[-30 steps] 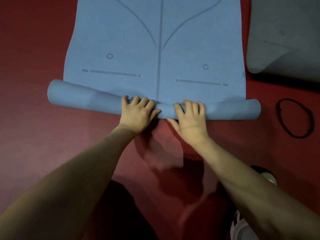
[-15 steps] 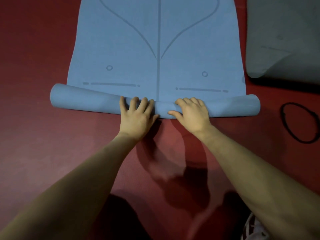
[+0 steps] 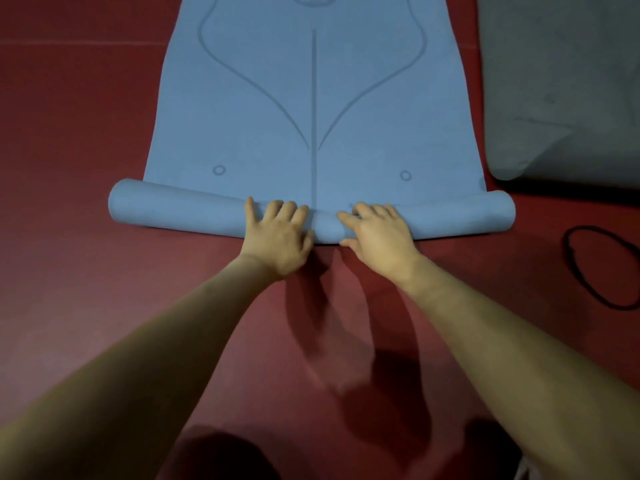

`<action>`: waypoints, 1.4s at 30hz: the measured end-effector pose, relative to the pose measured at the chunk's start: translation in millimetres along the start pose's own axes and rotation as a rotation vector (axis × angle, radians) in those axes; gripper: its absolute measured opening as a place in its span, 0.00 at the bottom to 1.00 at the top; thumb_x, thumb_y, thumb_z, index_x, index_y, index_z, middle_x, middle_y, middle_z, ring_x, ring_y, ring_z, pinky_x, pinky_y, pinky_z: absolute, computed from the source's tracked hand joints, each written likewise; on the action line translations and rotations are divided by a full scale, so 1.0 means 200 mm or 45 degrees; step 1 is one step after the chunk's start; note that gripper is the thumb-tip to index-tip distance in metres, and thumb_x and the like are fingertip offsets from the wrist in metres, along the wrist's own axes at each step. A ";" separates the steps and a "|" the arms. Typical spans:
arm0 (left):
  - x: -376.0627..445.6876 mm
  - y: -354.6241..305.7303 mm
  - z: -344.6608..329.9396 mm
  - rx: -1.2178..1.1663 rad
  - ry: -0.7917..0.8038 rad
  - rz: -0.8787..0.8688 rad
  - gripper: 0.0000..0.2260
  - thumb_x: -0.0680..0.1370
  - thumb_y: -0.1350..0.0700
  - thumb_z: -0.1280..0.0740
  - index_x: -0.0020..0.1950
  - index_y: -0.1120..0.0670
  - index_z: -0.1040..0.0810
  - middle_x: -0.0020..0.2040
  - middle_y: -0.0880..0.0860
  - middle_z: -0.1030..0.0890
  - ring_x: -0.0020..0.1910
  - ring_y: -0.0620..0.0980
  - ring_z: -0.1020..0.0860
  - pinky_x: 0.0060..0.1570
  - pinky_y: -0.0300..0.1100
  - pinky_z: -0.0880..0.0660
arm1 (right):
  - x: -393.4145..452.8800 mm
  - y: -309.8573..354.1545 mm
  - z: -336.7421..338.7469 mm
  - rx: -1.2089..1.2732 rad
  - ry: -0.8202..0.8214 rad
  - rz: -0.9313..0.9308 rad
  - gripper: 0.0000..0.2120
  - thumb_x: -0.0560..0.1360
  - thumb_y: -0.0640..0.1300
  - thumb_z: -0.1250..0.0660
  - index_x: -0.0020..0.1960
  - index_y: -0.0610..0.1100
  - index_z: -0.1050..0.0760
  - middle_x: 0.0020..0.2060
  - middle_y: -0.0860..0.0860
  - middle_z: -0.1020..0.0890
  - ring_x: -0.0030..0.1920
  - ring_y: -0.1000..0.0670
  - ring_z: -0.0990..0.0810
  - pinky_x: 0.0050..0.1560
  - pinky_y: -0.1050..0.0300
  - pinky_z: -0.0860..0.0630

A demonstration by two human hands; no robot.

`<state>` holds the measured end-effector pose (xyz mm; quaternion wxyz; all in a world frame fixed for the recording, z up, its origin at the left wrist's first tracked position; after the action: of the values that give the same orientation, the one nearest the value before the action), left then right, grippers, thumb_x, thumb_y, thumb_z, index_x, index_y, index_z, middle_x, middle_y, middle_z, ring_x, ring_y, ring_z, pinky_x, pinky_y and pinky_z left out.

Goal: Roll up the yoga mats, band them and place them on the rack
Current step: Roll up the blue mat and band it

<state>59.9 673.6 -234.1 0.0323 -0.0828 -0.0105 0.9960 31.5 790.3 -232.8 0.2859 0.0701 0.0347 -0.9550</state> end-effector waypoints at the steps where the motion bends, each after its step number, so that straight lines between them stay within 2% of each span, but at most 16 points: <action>1: 0.00 0.00 -0.03 0.051 0.071 -0.018 0.29 0.76 0.45 0.38 0.73 0.55 0.40 0.68 0.52 0.33 0.70 0.54 0.38 0.69 0.67 0.54 | 0.02 -0.01 0.01 0.053 0.072 0.018 0.21 0.76 0.54 0.34 0.66 0.49 0.29 0.59 0.47 0.25 0.59 0.41 0.25 0.63 0.46 0.34; 3: 0.03 -0.01 -0.05 0.172 0.186 -0.040 0.35 0.71 0.46 0.33 0.73 0.55 0.44 0.67 0.52 0.34 0.69 0.54 0.37 0.69 0.68 0.52 | 0.06 -0.04 0.03 0.151 0.186 0.022 0.21 0.77 0.54 0.37 0.69 0.50 0.32 0.61 0.47 0.27 0.60 0.41 0.26 0.61 0.48 0.33; 5: 0.09 0.00 -0.05 0.208 0.212 -0.017 0.34 0.70 0.46 0.30 0.69 0.54 0.42 0.63 0.52 0.33 0.64 0.55 0.33 0.68 0.68 0.47 | 0.10 -0.07 0.04 0.238 0.261 -0.001 0.22 0.78 0.55 0.38 0.70 0.51 0.33 0.63 0.47 0.27 0.62 0.41 0.26 0.60 0.49 0.32; 7: 0.15 0.01 -0.04 0.205 0.244 0.018 0.31 0.70 0.47 0.28 0.66 0.53 0.39 0.60 0.51 0.31 0.61 0.55 0.31 0.66 0.66 0.42 | 0.11 -0.08 0.02 0.292 0.263 -0.034 0.24 0.78 0.56 0.39 0.72 0.49 0.35 0.65 0.47 0.27 0.64 0.43 0.28 0.63 0.50 0.36; 10: 0.20 0.03 -0.04 0.194 0.279 0.045 0.27 0.69 0.49 0.29 0.64 0.53 0.37 0.59 0.51 0.29 0.59 0.55 0.30 0.62 0.59 0.36 | 0.05 -0.05 -0.01 0.103 0.063 -0.025 0.31 0.73 0.54 0.34 0.72 0.42 0.36 0.66 0.45 0.27 0.66 0.43 0.30 0.70 0.44 0.42; 13: 0.23 0.04 -0.05 0.177 0.302 0.075 0.25 0.69 0.50 0.31 0.62 0.53 0.36 0.59 0.52 0.31 0.60 0.55 0.32 0.60 0.57 0.35 | -0.04 0.02 -0.06 -0.112 -0.125 -0.024 0.38 0.63 0.46 0.32 0.72 0.37 0.35 0.65 0.43 0.26 0.65 0.41 0.28 0.69 0.35 0.39; 15: 0.24 0.04 -0.06 0.177 0.321 0.095 0.25 0.69 0.50 0.32 0.62 0.53 0.36 0.60 0.53 0.35 0.60 0.55 0.35 0.60 0.57 0.35 | -0.03 0.02 -0.07 -0.141 -0.166 -0.069 0.37 0.61 0.42 0.34 0.70 0.38 0.35 0.63 0.42 0.26 0.64 0.40 0.28 0.68 0.35 0.39; 19: 0.23 0.04 -0.04 0.201 0.273 0.042 0.29 0.69 0.51 0.29 0.65 0.53 0.39 0.59 0.52 0.35 0.59 0.55 0.33 0.60 0.58 0.34 | 0.06 0.00 -0.02 -0.143 -0.166 -0.125 0.38 0.53 0.39 0.28 0.64 0.41 0.30 0.52 0.43 0.25 0.53 0.42 0.26 0.62 0.38 0.34; 21: 0.22 0.04 -0.03 0.253 0.210 0.008 0.32 0.69 0.54 0.28 0.67 0.53 0.41 0.60 0.52 0.33 0.59 0.56 0.30 0.65 0.63 0.38 | 0.11 -0.01 0.00 -0.162 -0.092 -0.116 0.35 0.57 0.38 0.29 0.64 0.43 0.32 0.52 0.46 0.26 0.52 0.43 0.27 0.61 0.40 0.34; 24: 0.23 0.04 -0.02 0.228 0.232 0.054 0.30 0.70 0.60 0.30 0.69 0.52 0.40 0.60 0.53 0.31 0.60 0.57 0.29 0.68 0.67 0.45 | 0.17 -0.02 0.00 -0.089 0.035 -0.109 0.30 0.64 0.38 0.32 0.64 0.45 0.36 0.56 0.48 0.28 0.57 0.43 0.29 0.60 0.42 0.38; 30: 0.22 0.04 0.04 0.101 0.293 0.091 0.25 0.72 0.61 0.32 0.66 0.52 0.35 0.60 0.53 0.29 0.62 0.56 0.30 0.63 0.59 0.36 | 0.17 -0.03 0.02 -0.029 0.083 -0.167 0.28 0.66 0.39 0.31 0.63 0.47 0.37 0.57 0.50 0.27 0.60 0.45 0.30 0.59 0.43 0.37; 36: -0.04 0.01 -0.02 0.044 0.441 0.088 0.25 0.72 0.59 0.32 0.67 0.52 0.36 0.62 0.52 0.29 0.63 0.56 0.31 0.64 0.60 0.37 | -0.06 0.09 0.00 0.032 0.187 -0.142 0.27 0.66 0.40 0.30 0.62 0.47 0.36 0.56 0.50 0.27 0.59 0.45 0.30 0.58 0.44 0.37; 40: -0.20 -0.03 -0.03 0.050 0.457 0.030 0.30 0.73 0.59 0.34 0.70 0.53 0.45 0.63 0.51 0.29 0.66 0.58 0.35 0.66 0.67 0.42 | -0.18 0.13 -0.02 0.095 0.267 -0.155 0.26 0.66 0.43 0.30 0.61 0.48 0.35 0.56 0.51 0.26 0.60 0.46 0.29 0.56 0.44 0.37; 42: -0.28 -0.06 -0.06 0.033 0.459 0.013 0.29 0.73 0.57 0.34 0.70 0.51 0.46 0.63 0.51 0.29 0.66 0.59 0.36 0.66 0.67 0.43 | -0.25 0.15 -0.04 0.117 0.300 -0.171 0.25 0.66 0.43 0.30 0.60 0.49 0.35 0.56 0.52 0.25 0.59 0.47 0.29 0.56 0.45 0.37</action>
<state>116.8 681.4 -235.7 0.0299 -0.2594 0.0087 0.9653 90.6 792.4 -232.9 0.2117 0.1923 0.0289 -0.9578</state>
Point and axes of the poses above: each hand's wrist, its own x-axis towards the middle knuckle, its own z-axis out of the back of the hand, y = z × x, the point moved 10 cm from there along x, towards the middle knuckle
